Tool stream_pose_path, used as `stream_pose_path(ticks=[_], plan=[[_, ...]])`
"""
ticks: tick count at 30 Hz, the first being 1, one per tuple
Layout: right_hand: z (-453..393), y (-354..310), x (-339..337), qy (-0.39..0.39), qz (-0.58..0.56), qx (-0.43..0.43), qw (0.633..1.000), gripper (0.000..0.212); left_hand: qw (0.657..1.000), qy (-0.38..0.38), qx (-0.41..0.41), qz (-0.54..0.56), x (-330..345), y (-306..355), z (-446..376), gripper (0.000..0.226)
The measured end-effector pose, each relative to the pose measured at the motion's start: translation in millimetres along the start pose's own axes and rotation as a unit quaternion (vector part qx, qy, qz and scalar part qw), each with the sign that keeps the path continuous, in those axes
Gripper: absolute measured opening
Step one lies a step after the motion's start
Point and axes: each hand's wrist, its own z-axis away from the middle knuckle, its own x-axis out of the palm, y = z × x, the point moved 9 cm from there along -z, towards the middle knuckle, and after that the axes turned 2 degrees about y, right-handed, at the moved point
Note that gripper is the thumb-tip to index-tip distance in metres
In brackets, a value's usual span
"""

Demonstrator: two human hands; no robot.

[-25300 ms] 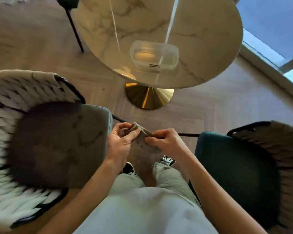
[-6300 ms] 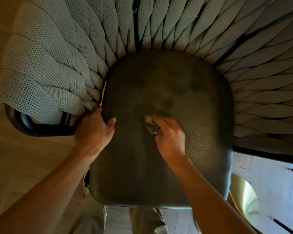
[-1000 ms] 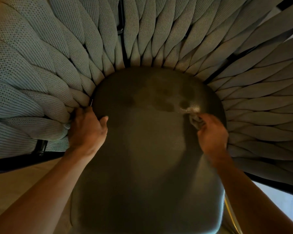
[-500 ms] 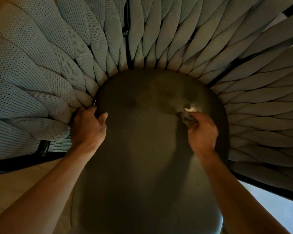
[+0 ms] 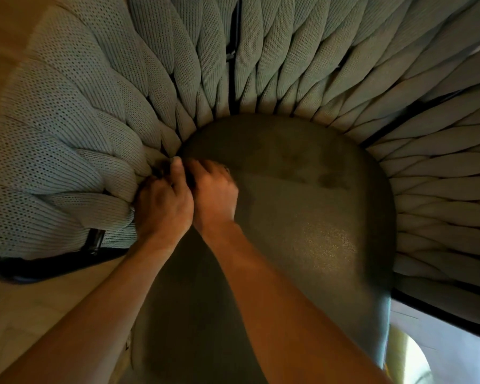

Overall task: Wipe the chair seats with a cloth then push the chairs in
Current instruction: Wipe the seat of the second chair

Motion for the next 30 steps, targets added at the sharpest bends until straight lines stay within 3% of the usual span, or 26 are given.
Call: stream_pose_path(ticks=[3, 7, 16, 24, 30], plan=[[2, 3, 3, -0.009, 0.051, -0.027, 0.998, 0.020, 0.999, -0.007, 0.046, -0.012, 2, 1, 1, 0.061], [1, 26, -13, -0.008, 0.107, -0.027, 0.994, 0.023, 0.995, -0.034, 0.024, -0.088, 10, 0, -3, 0.060], [32, 153, -113, 0.015, 0.186, 0.014, 0.982, 0.051, 0.984, -0.050, 0.042, -0.166, 15, 8, -6, 0.061], [52, 274, -189, 0.055, 0.212, 0.127, 0.967, 0.025, 0.985, -0.027, 0.062, -0.159, 16, 14, -12, 0.058], [52, 278, -189, 0.125, 0.167, 0.160, 0.965, 0.031, 0.986, -0.015, 0.061, -0.158, 15, 15, -9, 0.055]])
